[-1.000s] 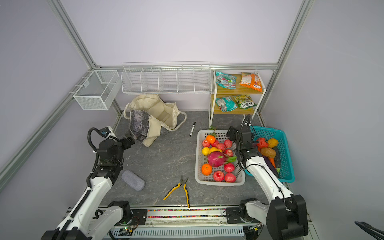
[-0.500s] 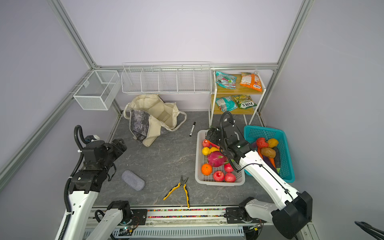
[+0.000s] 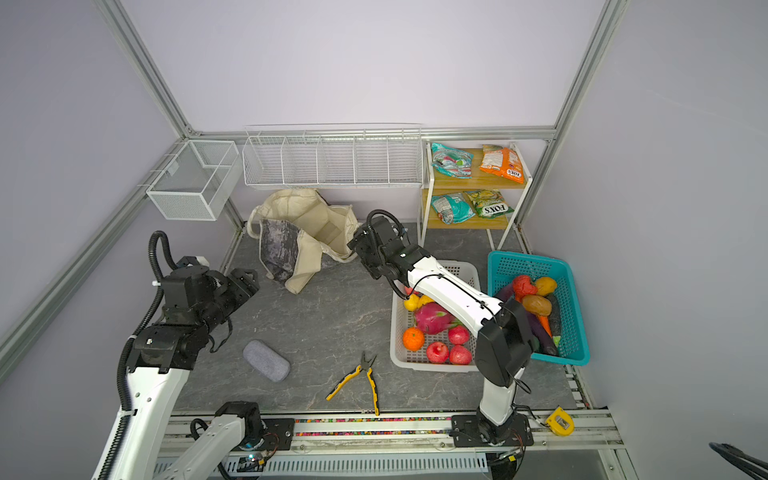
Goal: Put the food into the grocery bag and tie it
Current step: 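Reach the right gripper to the cream tote bag's rim while the left arm rises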
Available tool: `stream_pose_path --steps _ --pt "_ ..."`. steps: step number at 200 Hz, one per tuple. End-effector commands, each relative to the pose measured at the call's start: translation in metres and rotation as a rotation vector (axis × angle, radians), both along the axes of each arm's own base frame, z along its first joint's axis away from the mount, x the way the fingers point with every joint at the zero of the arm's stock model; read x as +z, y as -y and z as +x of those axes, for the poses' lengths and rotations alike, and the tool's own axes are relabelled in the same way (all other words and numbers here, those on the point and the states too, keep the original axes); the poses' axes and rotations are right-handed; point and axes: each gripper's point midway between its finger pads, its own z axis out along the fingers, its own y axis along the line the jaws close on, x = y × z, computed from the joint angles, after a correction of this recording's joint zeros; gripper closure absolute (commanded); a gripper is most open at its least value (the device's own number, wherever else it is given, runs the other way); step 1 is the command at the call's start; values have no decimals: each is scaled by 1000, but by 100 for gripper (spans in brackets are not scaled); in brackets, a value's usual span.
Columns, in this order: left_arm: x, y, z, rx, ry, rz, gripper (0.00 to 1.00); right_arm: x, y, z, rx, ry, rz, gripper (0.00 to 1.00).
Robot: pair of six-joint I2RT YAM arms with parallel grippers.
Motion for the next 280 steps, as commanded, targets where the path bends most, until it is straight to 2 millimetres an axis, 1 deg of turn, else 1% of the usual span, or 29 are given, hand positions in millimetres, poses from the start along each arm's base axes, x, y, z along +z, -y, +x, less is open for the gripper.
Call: stream_pose_path --steps 1,16,27,33,47,100,129,171,184,191,201,204,206,214,233,249,261,272,280 --pt "10 -1 -13 -18 13 28 20 -10 -26 15 -77 -97 119 15" --pt "11 -2 -17 -20 26 39 19 -19 -38 26 -95 -113 122 14" --pt "8 -2 -18 -24 20 49 19 -27 -44 33 -103 -126 119 15" --pt "14 -3 -24 -25 46 52 19 -32 -49 37 -106 -134 121 15" --pt "16 -5 -27 -26 50 70 19 -38 -60 43 -107 -149 125 15" --pt "27 -13 -30 -20 82 147 17 -66 -92 52 -114 -216 143 15" --pt "33 -18 -31 -11 91 190 16 -82 -101 53 -138 -258 156 15" --pt "39 -21 -32 -3 106 217 15 -97 -107 59 -175 -288 181 17" --pt "41 -22 -32 -3 109 225 15 -98 -108 61 -181 -285 186 23" --pt "42 -22 -32 -2 114 228 15 -98 -108 61 -184 -282 187 24" --pt "43 -23 -33 0 115 234 15 -98 -108 62 -181 -278 186 33" --pt "44 -23 -33 1 117 235 15 -98 -108 62 -180 -277 185 34" --pt "44 -23 -33 1 117 236 15 -97 -108 62 -177 -274 184 37" --pt "45 -24 -34 3 120 238 15 -96 -108 61 -171 -270 181 43" --pt "48 -25 -35 8 126 243 15 -91 -107 58 -154 -256 169 62" --pt "50 -25 -36 9 131 243 15 -86 -106 52 -125 -243 157 75" --pt "53 -25 -36 9 137 240 16 -79 -106 44 -79 -239 143 82" --pt "57 -25 -38 8 143 241 16 -73 -104 36 -33 -229 124 87" --pt "60 -25 -39 6 146 243 16 -64 -99 29 3 -218 105 89"
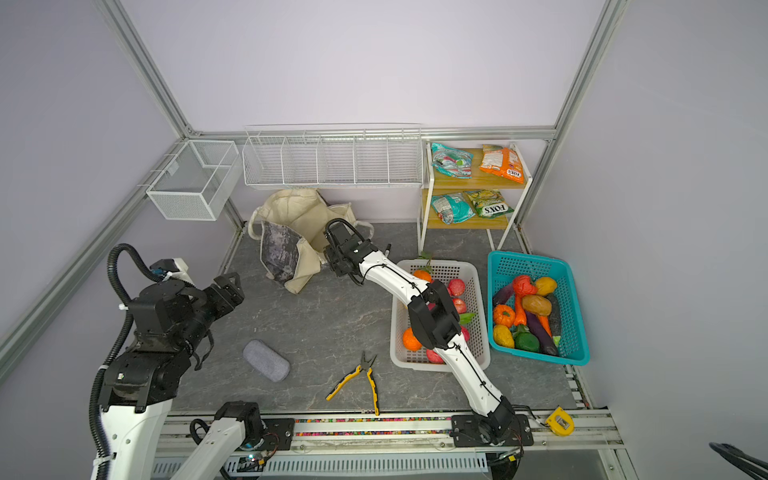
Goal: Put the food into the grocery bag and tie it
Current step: 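Reach the right gripper to the cream tote bag's rim while the left arm rises, then lift the bag upright with the right gripper while the left gripper approaches its handle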
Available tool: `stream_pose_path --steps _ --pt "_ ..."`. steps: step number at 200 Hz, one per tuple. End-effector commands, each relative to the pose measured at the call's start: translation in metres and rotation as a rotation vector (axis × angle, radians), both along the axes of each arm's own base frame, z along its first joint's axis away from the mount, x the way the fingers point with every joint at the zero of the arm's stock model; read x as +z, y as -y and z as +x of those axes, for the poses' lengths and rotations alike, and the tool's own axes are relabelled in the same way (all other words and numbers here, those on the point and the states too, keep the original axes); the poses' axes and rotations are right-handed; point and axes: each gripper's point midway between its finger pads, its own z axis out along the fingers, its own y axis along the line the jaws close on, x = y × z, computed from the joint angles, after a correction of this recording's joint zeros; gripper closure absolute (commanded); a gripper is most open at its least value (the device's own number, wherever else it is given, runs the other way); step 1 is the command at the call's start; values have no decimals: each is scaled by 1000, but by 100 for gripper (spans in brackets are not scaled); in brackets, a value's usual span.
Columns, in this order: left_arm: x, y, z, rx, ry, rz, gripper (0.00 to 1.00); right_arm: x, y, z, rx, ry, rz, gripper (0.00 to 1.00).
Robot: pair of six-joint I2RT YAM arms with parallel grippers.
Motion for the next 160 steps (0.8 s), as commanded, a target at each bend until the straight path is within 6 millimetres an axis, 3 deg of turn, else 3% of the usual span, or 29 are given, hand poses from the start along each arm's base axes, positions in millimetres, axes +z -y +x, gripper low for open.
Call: stream_pose_path --steps 1,53,103,160 --pt "15 -2 -8 0 22 20 16 45 4 -25 88 19 29 90" --pt "28 3 -13 -47 10 44 14 76 53 -84 293 73 -125 93" --pt "30 9 -13 -68 -9 14 11 78 82 -130 506 69 -227 93" --pt "-10 15 2 -48 -180 -73 9 69 98 -174 781 68 -283 93"
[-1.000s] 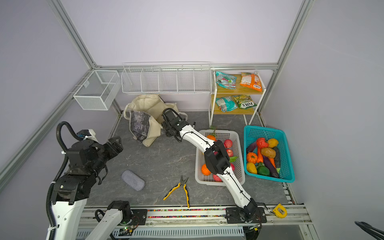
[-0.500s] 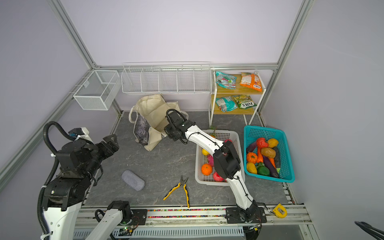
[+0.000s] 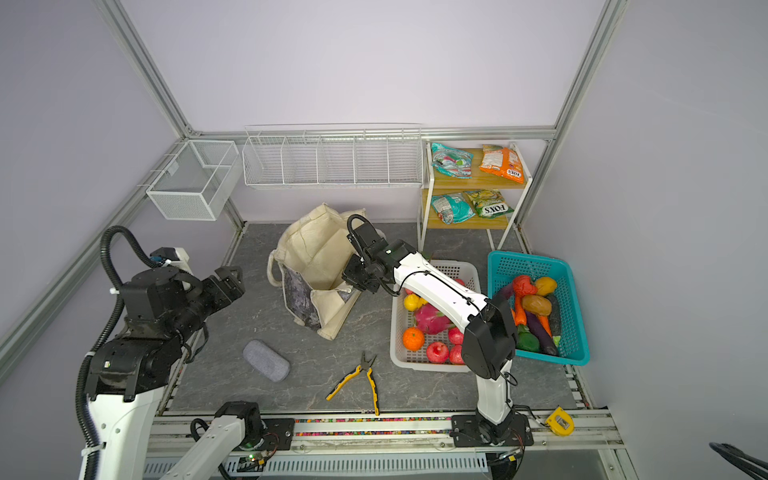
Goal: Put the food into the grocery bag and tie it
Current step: 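Lift the bag upright with the right gripper while the left gripper approaches its handle, then grasp the bag's rim with the left gripper and release it from the right gripper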
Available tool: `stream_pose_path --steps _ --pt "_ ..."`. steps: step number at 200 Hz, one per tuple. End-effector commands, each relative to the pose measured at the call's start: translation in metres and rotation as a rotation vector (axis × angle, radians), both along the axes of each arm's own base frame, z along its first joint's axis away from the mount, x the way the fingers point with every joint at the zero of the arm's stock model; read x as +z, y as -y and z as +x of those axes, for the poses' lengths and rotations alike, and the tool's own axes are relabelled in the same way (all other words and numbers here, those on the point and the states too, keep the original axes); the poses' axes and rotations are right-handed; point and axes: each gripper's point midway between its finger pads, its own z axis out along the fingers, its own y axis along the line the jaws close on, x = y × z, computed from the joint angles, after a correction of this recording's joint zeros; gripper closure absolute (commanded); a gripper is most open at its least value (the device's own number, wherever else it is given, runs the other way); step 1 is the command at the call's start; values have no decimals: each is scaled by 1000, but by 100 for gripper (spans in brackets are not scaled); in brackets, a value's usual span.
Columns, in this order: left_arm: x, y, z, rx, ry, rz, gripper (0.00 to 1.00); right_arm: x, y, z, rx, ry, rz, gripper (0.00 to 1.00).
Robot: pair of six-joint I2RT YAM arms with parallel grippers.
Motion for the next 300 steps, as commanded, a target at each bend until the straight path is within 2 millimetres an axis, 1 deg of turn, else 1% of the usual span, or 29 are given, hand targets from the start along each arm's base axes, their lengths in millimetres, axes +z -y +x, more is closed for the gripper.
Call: stream_pose_path --steps 1,22,26,41,45,70,92,108,145,177,194,214,230,241,250,256,259,269,271,277,289,295,300 --pt "-21 2 -3 16 -102 -42 9 3 12 -35 190 -10 -31 93" --pt "-27 3 2 11 -137 -32 6 4 19 -46 265 -10 -47 93" --pt "-28 4 3 7 -140 -31 0 4 20 -47 275 -10 -49 93" --pt "-30 8 9 -13 -142 -35 1 5 23 -53 328 -7 -53 93" --pt "-30 9 10 -19 -140 -40 1 2 27 -59 345 -28 -72 93" --pt "-34 21 22 -62 -139 -83 1 3 35 -70 420 -40 -100 92" --pt "-40 31 31 -93 -162 -116 1 5 42 -78 466 -52 -129 92" --pt "-45 39 36 -115 -190 -105 1 7 50 -82 487 -53 -152 91" --pt "-69 56 50 -161 -263 -57 1 7 65 -86 509 -47 -200 90" --pt "-94 51 60 -128 -357 -11 0 11 73 -85 497 -27 -211 89" --pt "-108 49 64 -127 -423 28 1 12 76 -85 498 -15 -218 89" --pt "-119 56 71 -166 -464 40 2 13 78 -84 493 -6 -224 89" --pt "-127 62 76 -189 -482 27 5 15 78 -83 489 6 -219 88" --pt "-133 65 79 -198 -496 19 9 15 78 -81 483 10 -220 86" --pt "-138 66 81 -202 -507 15 15 16 78 -79 479 18 -217 83" --pt "-140 67 82 -206 -513 12 19 17 77 -77 473 25 -213 80" --pt "-141 68 83 -208 -516 10 21 18 77 -76 470 31 -210 77" --pt "-143 70 84 -217 -519 4 34 20 76 -72 465 47 -203 69" --pt "-143 71 84 -220 -520 2 37 20 75 -71 462 52 -199 65" --pt "-144 72 85 -226 -522 0 47 22 75 -68 457 64 -196 61" --pt "-142 74 84 -231 -519 -10 67 26 73 -59 444 100 -185 48" --pt "-140 74 84 -232 -513 -12 77 29 71 -54 439 124 -180 44" --pt "-139 74 83 -232 -507 -15 84 32 71 -49 432 146 -178 42"
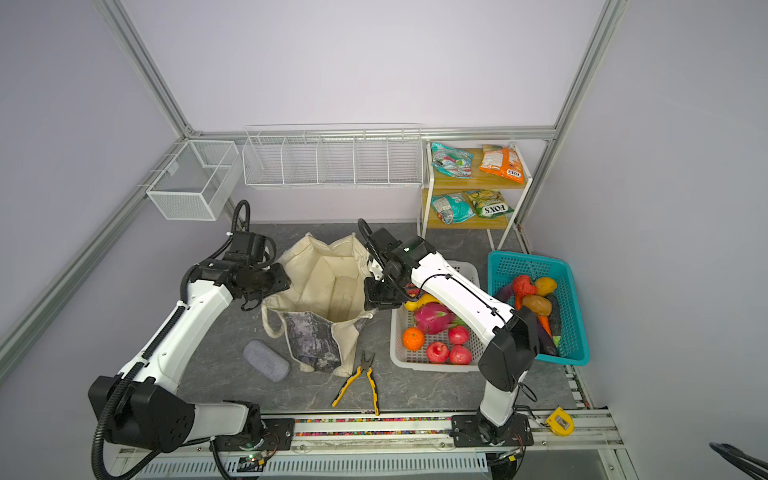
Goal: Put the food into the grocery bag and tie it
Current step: 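Grasp the bag's rim with the left gripper and release it from the right gripper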
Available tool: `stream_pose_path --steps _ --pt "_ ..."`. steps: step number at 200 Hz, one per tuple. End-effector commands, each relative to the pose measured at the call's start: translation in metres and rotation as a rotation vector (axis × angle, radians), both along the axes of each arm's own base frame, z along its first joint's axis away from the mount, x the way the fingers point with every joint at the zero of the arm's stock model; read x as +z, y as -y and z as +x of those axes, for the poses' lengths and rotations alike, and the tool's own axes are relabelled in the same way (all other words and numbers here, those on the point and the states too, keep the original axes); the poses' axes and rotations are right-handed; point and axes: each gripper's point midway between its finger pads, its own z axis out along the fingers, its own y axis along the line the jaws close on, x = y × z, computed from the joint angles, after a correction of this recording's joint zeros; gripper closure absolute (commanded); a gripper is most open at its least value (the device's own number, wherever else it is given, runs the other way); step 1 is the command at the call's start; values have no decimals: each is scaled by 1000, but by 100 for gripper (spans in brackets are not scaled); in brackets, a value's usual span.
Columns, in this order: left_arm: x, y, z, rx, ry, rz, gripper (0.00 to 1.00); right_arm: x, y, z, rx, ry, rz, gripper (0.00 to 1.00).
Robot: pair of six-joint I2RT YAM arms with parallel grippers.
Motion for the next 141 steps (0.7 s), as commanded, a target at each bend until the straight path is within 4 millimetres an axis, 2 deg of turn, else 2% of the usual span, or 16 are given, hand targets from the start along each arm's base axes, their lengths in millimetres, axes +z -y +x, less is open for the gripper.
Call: stream_pose_path --steps 1,22,45,65,82,98,117,136,141 --pt "10 7 -1 -26 24 -27 85 21 -1 20 -15 118 57 41" --pt "16 5 -7 -26 44 -29 100 30 -8 38 -5 210 85 36" --pt "18 5 -13 -34 38 -33 100 28 -12 52 12 253 60 31" --pt "19 7 -15 -46 33 -39 100 21 -5 59 1 276 5 27" --pt "23 8 -14 -55 44 -45 100 15 -3 64 -5 292 -13 27" --pt "27 8 -14 -52 51 -46 100 9 -6 66 5 291 -7 41" --pt "32 5 -13 -33 64 -42 100 4 -10 69 19 286 -7 66" --pt "44 -8 -15 30 95 -5 100 18 -3 77 7 347 -49 92" --pt "48 -13 -16 50 109 14 100 23 4 80 -7 368 -78 93"
